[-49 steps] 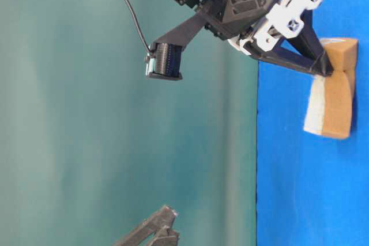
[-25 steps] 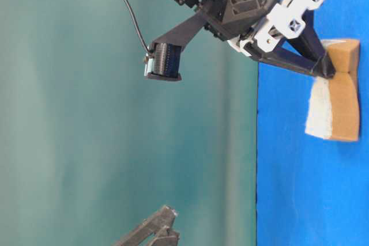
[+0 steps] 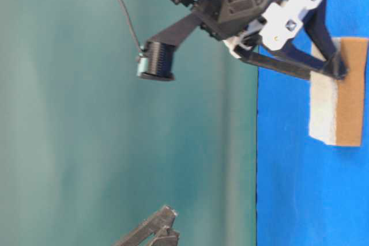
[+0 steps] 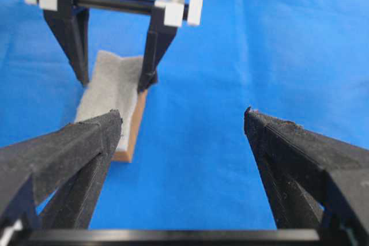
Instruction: Hand over the sponge with the left arm and wipe it with the right arm.
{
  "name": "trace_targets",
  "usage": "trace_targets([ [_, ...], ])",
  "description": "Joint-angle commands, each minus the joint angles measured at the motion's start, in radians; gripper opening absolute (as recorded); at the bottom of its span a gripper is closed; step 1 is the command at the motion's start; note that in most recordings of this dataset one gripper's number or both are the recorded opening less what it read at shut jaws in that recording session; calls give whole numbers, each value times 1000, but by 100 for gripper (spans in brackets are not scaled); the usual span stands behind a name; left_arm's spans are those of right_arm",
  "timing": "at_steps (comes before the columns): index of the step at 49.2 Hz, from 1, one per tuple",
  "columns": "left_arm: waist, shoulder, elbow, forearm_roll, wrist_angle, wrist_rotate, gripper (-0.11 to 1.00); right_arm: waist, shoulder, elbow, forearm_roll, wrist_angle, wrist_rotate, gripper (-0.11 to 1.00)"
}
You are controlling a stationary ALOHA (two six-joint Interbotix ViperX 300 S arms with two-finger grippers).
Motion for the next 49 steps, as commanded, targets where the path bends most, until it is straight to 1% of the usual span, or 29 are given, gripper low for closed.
trace_targets([
  [1, -3, -6, -15, 0, -8, 2, 91, 9, -61, -20, 0, 11, 2, 74],
  [16, -3, -5, -17, 0, -8, 5, 91, 23, -249, -20, 0, 115, -6, 74],
  [26, -3, -5, -15, 0, -6, 5, 91, 48, -353, -8, 0, 126, -8, 74],
  [49, -3, -5, -14, 0, -6, 2, 91, 54, -357, 0, 0, 115, 2, 74],
])
